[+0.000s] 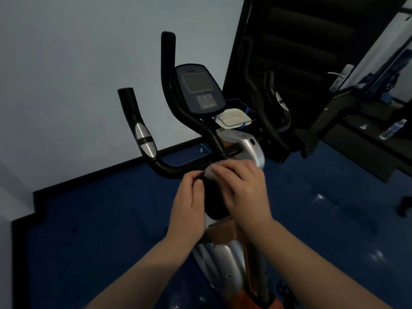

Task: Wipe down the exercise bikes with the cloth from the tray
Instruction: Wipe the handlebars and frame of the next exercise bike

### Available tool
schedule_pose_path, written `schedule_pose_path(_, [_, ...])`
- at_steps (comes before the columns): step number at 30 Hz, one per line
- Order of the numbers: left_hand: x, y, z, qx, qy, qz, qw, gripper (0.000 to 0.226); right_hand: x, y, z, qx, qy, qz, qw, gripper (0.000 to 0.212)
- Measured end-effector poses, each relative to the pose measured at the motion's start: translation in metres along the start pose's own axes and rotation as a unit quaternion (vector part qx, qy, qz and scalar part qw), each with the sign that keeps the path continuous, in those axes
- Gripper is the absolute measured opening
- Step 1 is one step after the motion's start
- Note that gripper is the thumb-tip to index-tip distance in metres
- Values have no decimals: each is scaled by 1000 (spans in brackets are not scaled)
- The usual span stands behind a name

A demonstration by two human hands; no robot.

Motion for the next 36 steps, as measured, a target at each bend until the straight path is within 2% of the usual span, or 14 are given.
schedule_pose_path(3, [-2,-3,-1,7,1,-11,1000,24,-2,9,5,37,37,6,999,29])
schedule_pose_path(6, [-3,-10,-7,17,-7,-20,1000,24,2,45,-3,8,7,-91,996,45])
schedule_pose_path(8, [-2,-11,-7,27,-4,-18,999,24,7,48,-14,-5,-26,-116,993,37])
schedule_pose_path(11, [-3,-11,-3,61,12,-36,997,22,20,2,-14,25,-104,-23,994,22])
schedule_pose_path(15, [-11,-15,-3,95,2,-82,992,16,29,-19,21,-71,-117,100,986,26])
schedule_pose_path(17, [-9,-15,-5,97,-29,-64,993,18,35,4,16,-49,-142,137,979,28])
schedule_pose_path(19, [-5,-12,-4,105,-38,-32,993,22,40,20,8,-33,-157,155,975,30])
schedule_pose_path(24, [5,-7,-7,153,-20,30,988,31,36,-29,41,-138,-127,130,974,29])
schedule_pose_path(30, [-1,-3,-7,159,0,3,987,29,62,18,14,-112,-177,167,964,33])
schedule_pose_path(32, [-3,-3,-8,172,13,-6,985,29,62,10,16,-123,-158,142,969,34])
schedule_pose_path(36, [-2,-3,-7,195,9,-2,981,30,20,-34,38,-158,-12,15,987,32])
Point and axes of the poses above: each hand's wrist, its own y-axis away from the middle knuckle, its own z-axis out of the palm, x = y × z, the point moved 9 cm from there along -y, towards the middle knuckle, and after that the axes turned 1 degree about -z, right-handed, at the moved point
